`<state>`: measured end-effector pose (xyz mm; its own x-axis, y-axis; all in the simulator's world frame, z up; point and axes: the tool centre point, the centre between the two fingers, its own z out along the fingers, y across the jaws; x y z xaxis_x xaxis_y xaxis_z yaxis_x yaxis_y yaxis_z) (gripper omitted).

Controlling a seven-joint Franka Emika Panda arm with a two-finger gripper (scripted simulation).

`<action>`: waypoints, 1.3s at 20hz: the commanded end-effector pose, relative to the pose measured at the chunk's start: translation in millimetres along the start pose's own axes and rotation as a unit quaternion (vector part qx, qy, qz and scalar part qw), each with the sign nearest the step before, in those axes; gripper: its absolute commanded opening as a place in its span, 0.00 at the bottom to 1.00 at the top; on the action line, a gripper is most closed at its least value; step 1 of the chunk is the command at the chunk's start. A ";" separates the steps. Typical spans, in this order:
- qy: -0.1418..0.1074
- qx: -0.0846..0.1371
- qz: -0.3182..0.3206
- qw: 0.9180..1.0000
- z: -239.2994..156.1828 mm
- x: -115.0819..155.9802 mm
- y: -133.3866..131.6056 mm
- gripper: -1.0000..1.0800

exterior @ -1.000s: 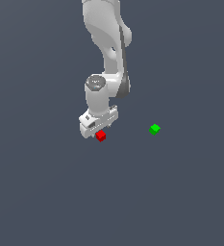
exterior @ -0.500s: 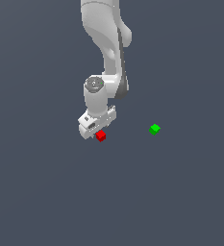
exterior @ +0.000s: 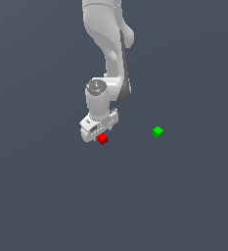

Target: Stack the red cube on top of the green cube.

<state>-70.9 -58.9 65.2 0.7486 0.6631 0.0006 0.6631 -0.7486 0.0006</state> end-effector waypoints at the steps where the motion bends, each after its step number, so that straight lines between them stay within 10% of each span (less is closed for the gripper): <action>1: 0.000 0.000 0.000 1.000 7.2 -0.4 -0.4 0.96; 13: 0.000 0.000 0.001 1.000 45.3 -0.2 -0.4 0.96; 14: 0.000 0.000 0.001 1.000 45.3 -0.2 -0.4 0.00; 26: 0.000 0.000 0.001 1.000 43.9 -0.4 -0.1 0.00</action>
<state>-71.4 -59.0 20.6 0.7501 0.6613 -0.0003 0.6613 -0.7501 0.0003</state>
